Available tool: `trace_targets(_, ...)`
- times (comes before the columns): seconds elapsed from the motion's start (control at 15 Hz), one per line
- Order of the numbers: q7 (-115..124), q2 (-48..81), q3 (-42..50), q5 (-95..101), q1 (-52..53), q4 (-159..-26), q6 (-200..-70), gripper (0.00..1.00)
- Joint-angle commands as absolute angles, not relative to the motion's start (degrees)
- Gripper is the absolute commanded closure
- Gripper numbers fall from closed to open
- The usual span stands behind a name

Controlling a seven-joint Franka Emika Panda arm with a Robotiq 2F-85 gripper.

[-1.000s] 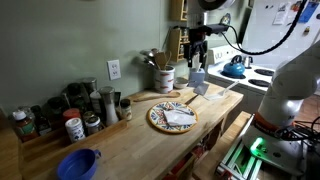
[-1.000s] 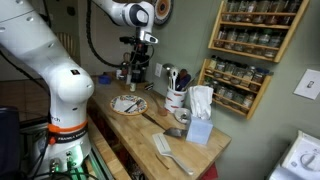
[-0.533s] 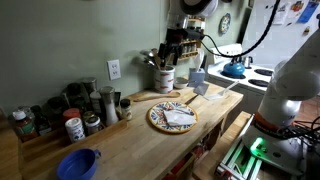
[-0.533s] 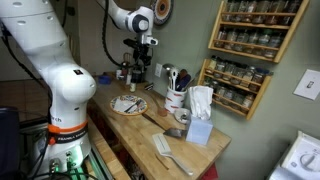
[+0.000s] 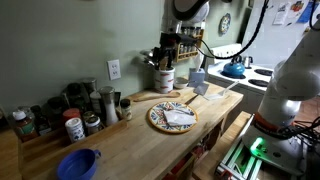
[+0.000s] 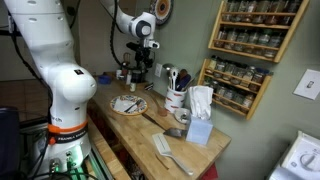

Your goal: Place the timer against against the wall

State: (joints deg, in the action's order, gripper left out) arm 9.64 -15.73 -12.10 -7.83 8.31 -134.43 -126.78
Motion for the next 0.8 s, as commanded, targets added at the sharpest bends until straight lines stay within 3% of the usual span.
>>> trace_targets(0.0,6.1,-9.88,-12.12,-9.49,10.6,-130.58,-129.3,0.0)
trace_targets(0.73,-4.93,10.01,-13.46,-21.73,12.65,-119.18,-144.44,0.0)
